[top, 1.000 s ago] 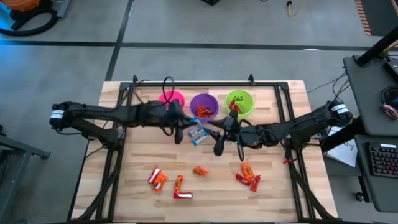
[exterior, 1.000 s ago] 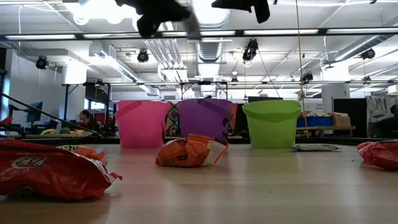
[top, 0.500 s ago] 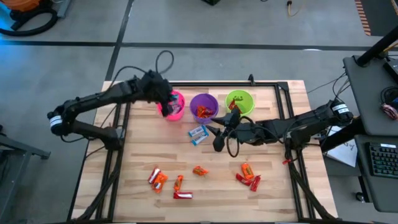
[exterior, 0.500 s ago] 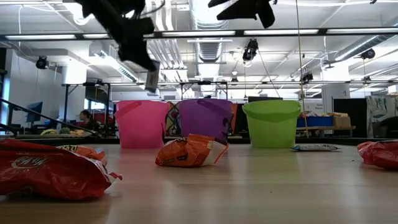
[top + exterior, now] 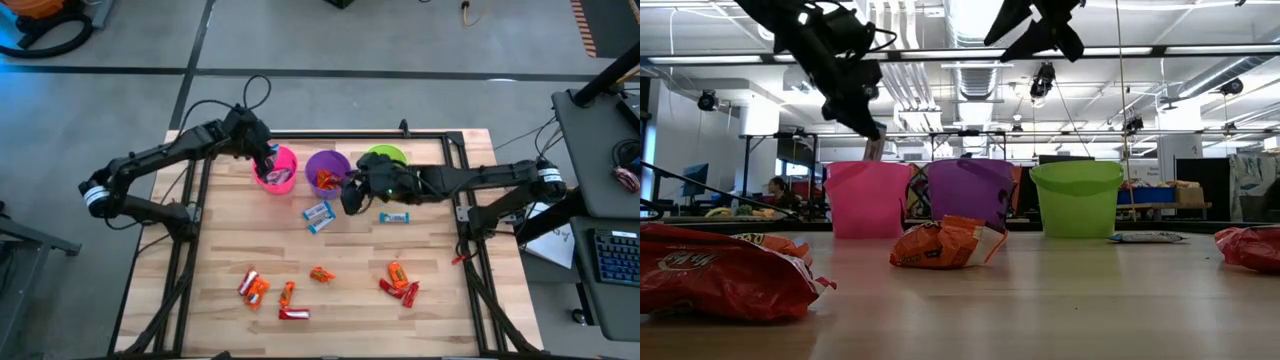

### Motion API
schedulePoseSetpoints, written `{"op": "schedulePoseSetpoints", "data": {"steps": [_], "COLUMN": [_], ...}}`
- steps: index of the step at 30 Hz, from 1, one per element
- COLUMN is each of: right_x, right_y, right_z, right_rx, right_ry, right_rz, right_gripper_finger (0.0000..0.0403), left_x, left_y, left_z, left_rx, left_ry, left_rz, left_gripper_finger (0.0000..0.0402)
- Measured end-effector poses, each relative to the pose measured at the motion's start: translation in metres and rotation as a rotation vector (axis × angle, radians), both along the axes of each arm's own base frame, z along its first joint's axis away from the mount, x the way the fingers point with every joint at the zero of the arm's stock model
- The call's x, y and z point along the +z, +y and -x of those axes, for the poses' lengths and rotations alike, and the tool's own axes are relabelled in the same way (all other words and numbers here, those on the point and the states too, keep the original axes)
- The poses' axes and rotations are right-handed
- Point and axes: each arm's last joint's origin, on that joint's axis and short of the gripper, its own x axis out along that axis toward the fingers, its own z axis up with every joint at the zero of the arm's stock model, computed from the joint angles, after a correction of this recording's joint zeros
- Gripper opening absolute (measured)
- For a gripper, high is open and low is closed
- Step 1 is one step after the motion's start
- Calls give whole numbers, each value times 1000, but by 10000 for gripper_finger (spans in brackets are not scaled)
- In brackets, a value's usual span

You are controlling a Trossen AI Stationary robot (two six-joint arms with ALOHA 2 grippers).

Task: Organize candy in baskets
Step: Put the white chocolate into the pink bucket, then put the orange chocolate into the violet bucket

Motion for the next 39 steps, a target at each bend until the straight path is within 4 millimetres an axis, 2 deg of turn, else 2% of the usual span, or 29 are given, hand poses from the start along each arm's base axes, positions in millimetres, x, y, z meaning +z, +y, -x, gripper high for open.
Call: {"op": "schedulePoseSetpoints", "data": {"steps": [5, 12, 20, 28, 33, 39], "right_x": [6, 12, 11, 8, 7, 1], "right_y": [-13, -25, -25, -22, -18, -7], "right_z": [4, 8, 9, 11, 11, 16], "right_rx": [-20, -56, -43, -36, 57, 140], "right_ry": [36, 42, 64, 93, 104, 179], "right_rz": [-55, -149, -199, -235, -333, -567], "right_gripper_finger": [176, 176, 176, 176, 176, 176], "left_x": [-5, -8, -8, -8, 7, 47], "left_y": [2, 3, 2, 1, -3, -22], "left_z": [-3, -4, -4, -2, 1, -2], "left_rx": [10, 24, 30, 33, 61, -2], "left_ry": [14, 12, 3, 32, 48, -102], "left_rz": [22, 45, 67, 91, 147, 196], "left_gripper_finger": [40, 44, 52, 105, 131, 135]}}
